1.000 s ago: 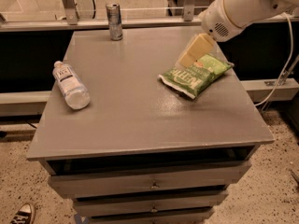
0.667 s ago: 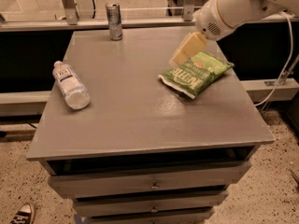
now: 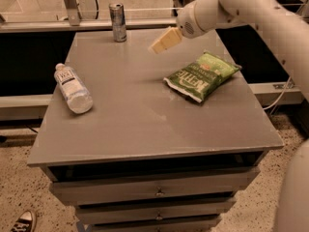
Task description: Pick redbull can
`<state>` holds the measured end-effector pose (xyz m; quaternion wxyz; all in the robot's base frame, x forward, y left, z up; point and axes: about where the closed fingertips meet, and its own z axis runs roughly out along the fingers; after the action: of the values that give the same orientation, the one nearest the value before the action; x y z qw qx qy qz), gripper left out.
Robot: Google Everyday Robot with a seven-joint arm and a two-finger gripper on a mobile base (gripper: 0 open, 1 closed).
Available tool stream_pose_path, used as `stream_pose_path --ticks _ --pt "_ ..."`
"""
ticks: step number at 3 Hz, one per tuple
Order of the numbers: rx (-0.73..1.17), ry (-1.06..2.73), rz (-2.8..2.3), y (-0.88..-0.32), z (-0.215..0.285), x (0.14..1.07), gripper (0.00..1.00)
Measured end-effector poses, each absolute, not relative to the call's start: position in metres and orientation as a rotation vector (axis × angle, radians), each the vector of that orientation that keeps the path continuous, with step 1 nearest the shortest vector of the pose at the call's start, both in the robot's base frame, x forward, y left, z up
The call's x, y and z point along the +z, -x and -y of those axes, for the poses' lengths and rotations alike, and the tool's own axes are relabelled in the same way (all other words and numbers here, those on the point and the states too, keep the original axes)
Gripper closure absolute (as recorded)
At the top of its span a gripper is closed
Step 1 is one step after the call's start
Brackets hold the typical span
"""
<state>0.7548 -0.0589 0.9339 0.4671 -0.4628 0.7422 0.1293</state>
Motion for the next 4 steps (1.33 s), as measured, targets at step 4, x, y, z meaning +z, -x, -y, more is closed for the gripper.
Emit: stream_pose_path --ticks 4 --pt "0.468 0.967 -1.683 -0.874 -0.065 0.894 0.00"
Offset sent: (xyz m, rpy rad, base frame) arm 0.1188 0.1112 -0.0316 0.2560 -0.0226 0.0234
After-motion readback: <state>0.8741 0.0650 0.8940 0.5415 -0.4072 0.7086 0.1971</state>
